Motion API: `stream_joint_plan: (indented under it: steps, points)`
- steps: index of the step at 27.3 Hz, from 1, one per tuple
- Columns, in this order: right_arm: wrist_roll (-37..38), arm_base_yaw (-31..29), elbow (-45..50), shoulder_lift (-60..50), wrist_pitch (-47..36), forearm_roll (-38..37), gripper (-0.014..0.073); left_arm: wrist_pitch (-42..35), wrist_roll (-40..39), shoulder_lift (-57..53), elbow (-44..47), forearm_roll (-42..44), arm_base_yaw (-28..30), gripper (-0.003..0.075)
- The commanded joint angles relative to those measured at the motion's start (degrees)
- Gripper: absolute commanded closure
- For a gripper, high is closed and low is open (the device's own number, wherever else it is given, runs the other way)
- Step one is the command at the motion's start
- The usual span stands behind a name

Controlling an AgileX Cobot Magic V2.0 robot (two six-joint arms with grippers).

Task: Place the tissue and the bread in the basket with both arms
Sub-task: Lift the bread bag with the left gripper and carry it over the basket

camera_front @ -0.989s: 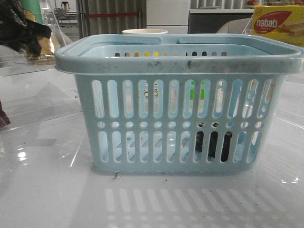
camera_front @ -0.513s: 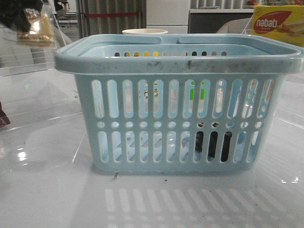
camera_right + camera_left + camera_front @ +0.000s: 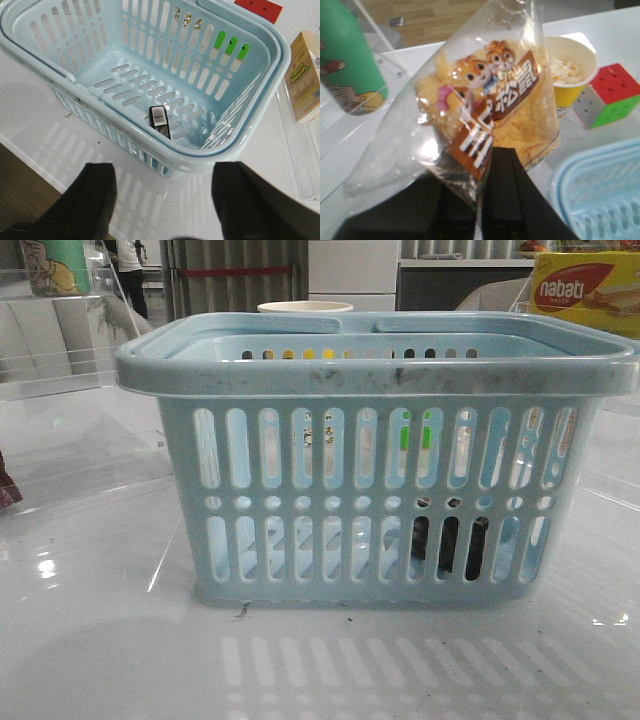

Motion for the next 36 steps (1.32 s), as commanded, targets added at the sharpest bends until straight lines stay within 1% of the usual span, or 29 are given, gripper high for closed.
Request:
stream_joint_plan:
  steps: [1,4,6,9,15,18,28,35,36]
  points:
    - [-0.5,0.0,-1.5,-0.2,-3.7,-0.6,0.0073,-1.0,2.9,-3.6,-2.0,-0.5,-5.6,0.0629]
    - [-0.5,0.0,-1.5,-0.2,-3.7,-0.6,0.0073,1.6,5.1,-3.4,-2.0,-0.5,-11.9,0.0629]
    - [-0.5,0.0,-1.5,-0.2,-3.7,-0.6,0.0073,2.9,6.7,-3.0,-2.0,-0.5,-15.3,0.0629]
    - [-0.5,0.0,-1.5,-0.2,-3.7,-0.6,0.0073,3.6,6.9,-2.4,-2.0,-0.5,-19.7,0.0629]
    - [-0.5,0.0,-1.5,-0.2,-3.7,-0.6,0.0073,4.0,7.0,0.4,-2.0,-0.5,-24.9,0.0629]
    - [-0.5,0.0,-1.5,-0.2,-3.7,-0.6,0.0073,4.0,7.0,3.1,-2.0,-0.5,-25.9,0.063]
    - [-0.5,0.0,-1.5,-0.2,-3.7,-0.6,0.0073,4.3,7.0,12.9,-2.0,-0.2,-25.9,0.0629]
    - [-0.5,0.0,-1.5,-0.2,-3.7,-0.6,0.0073,3.2,7.0,17.2,-2.0,-0.1,-25.9,0.0629]
    - [-0.5,0.0,-1.5,-0.2,-3.7,-0.6,0.0073,3.2,7.0,17.5,-2.0,-0.1,-25.9,0.0617]
